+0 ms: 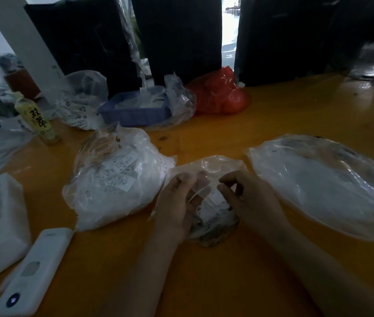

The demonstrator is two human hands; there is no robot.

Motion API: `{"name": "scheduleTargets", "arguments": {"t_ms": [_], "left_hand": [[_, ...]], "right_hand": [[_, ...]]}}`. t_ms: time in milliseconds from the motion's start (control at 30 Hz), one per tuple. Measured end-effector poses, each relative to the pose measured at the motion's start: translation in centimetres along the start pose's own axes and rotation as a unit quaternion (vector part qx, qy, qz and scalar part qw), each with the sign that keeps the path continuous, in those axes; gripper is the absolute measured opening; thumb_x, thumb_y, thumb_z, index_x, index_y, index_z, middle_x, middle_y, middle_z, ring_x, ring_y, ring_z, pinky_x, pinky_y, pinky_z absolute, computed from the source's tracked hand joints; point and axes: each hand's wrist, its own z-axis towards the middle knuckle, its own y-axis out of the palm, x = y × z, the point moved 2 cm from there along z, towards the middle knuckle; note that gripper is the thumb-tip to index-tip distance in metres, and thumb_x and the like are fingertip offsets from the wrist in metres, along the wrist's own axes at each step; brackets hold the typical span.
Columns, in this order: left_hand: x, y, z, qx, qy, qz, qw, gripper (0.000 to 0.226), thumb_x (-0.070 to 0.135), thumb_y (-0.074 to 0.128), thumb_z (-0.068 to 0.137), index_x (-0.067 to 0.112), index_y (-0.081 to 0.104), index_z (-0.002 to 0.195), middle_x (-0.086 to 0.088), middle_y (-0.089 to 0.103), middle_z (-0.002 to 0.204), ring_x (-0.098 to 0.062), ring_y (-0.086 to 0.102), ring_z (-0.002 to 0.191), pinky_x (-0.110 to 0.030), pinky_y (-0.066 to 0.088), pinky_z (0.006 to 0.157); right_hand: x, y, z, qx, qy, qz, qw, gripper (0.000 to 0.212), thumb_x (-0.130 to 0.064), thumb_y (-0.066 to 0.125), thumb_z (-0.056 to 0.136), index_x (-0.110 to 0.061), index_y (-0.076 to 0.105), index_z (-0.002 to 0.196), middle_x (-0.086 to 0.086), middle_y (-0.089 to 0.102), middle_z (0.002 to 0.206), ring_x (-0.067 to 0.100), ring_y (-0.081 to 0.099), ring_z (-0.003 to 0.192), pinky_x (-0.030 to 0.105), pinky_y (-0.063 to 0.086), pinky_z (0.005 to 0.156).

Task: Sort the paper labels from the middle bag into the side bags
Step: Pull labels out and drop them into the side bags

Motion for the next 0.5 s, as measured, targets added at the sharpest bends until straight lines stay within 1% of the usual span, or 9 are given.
{"name": "scheduleTargets", "arguments": {"t_ms": [33, 67, 100, 167, 233, 300, 367, 400, 500], "left_hand": [[0.0, -0.1, 0.0, -0.006, 0.0, -0.012, 1.0, 0.007, 0.016, 0.073, 0.087, 0.018, 0.077, 0.082, -0.019, 0.077, 0.114, -0.028, 0.075, 0.108, -0.042, 0.061, 0.09], [0.0, -0.3, 0.1, -0.011, 0.0, -0.021, 1.0, 0.01, 0.012, 0.07, 0.09, 0.017, 0.076, 0.084, -0.019, 0.077, 0.109, -0.028, 0.076, 0.104, -0.042, 0.062, 0.087], [-0.1, -0.4, 0.1, -0.013, -0.004, -0.026, 1.0, 0.013, 0.009, 0.066, 0.094, 0.016, 0.075, 0.086, -0.018, 0.077, 0.104, -0.028, 0.076, 0.1, -0.04, 0.062, 0.083], [-0.1, -0.4, 0.0, -0.001, -0.014, -0.021, 1.0, 0.019, 0.009, 0.063, 0.096, 0.018, 0.075, 0.084, -0.013, 0.076, 0.096, -0.025, 0.076, 0.092, -0.036, 0.063, 0.076], [-0.1, -0.3, 0.0, 0.009, -0.011, 0.006, 1.0, 0.016, 0.016, 0.066, 0.094, 0.021, 0.076, 0.083, -0.008, 0.075, 0.092, -0.019, 0.075, 0.087, -0.033, 0.062, 0.073], [0.0, -0.1, -0.2, 0.015, -0.009, 0.031, 0.999, 0.012, 0.024, 0.068, 0.093, 0.023, 0.076, 0.085, -0.003, 0.074, 0.09, -0.014, 0.072, 0.083, -0.031, 0.06, 0.07], [0.1, 0.0, -0.3, 0.019, -0.009, 0.035, 0.999, 0.007, 0.028, 0.072, 0.089, 0.022, 0.076, 0.087, -0.001, 0.074, 0.091, -0.012, 0.071, 0.082, -0.027, 0.058, 0.064], [0.2, 0.1, -0.4, 0.023, -0.012, 0.035, 0.999, 0.007, 0.028, 0.073, 0.088, 0.022, 0.076, 0.088, -0.001, 0.074, 0.091, -0.012, 0.071, 0.082, -0.025, 0.056, 0.061], [0.2, -0.1, -0.6, 0.049, -0.018, 0.071, 0.996, 0.013, 0.027, 0.068, 0.098, 0.025, 0.077, 0.089, 0.001, 0.078, 0.096, -0.014, 0.074, 0.087, -0.021, 0.052, 0.054]], "right_hand": [[0.3, 0.4, 0.2, -0.022, -0.015, -0.06, 0.998, 0.029, -0.05, 0.059, 0.093, -0.035, 0.062, 0.117, -0.022, 0.056, 0.108, -0.001, 0.053, 0.097, 0.021, 0.049, 0.088], [0.6, 0.9, 0.4, -0.053, -0.023, -0.114, 0.992, 0.04, -0.056, 0.06, 0.09, -0.035, 0.06, 0.124, -0.016, 0.056, 0.12, 0.007, 0.05, 0.11, 0.028, 0.045, 0.095], [0.9, 1.4, 0.5, -0.083, -0.032, -0.16, 0.983, 0.048, -0.062, 0.058, 0.089, -0.037, 0.057, 0.129, -0.012, 0.054, 0.129, 0.013, 0.045, 0.118, 0.032, 0.041, 0.098], [1.2, 2.2, 0.4, -0.107, -0.047, -0.217, 0.969, 0.052, -0.067, 0.055, 0.088, -0.039, 0.055, 0.132, -0.008, 0.053, 0.134, 0.017, 0.043, 0.119, 0.035, 0.04, 0.098], [1.2, 2.4, 0.4, -0.084, -0.056, -0.22, 0.97, 0.041, -0.06, 0.055, 0.091, -0.038, 0.06, 0.125, -0.007, 0.059, 0.126, 0.018, 0.046, 0.112, 0.035, 0.043, 0.093], [1.1, 2.2, 0.4, -0.06, -0.06, -0.2, 0.976, 0.026, -0.05, 0.058, 0.094, -0.035, 0.067, 0.114, -0.006, 0.063, 0.114, 0.016, 0.049, 0.103, 0.032, 0.044, 0.085], [0.9, 2.0, 0.3, -0.046, -0.063, -0.179, 0.981, 0.017, -0.041, 0.063, 0.094, -0.03, 0.07, 0.105, -0.006, 0.065, 0.102, 0.014, 0.049, 0.093, 0.029, 0.043, 0.077], [0.9, 1.9, 0.2, -0.038, -0.062, -0.167, 0.983, 0.013, -0.036, 0.065, 0.093, -0.028, 0.071, 0.101, -0.006, 0.064, 0.096, 0.014, 0.049, 0.089, 0.028, 0.042, 0.075], [0.6, 1.5, 0.0, -0.012, -0.056, -0.147, 0.987, 0.005, -0.028, 0.07, 0.09, -0.025, 0.068, 0.092, -0.011, 0.053, 0.086, 0.012, 0.048, 0.081, 0.025, 0.036, 0.072]]}}
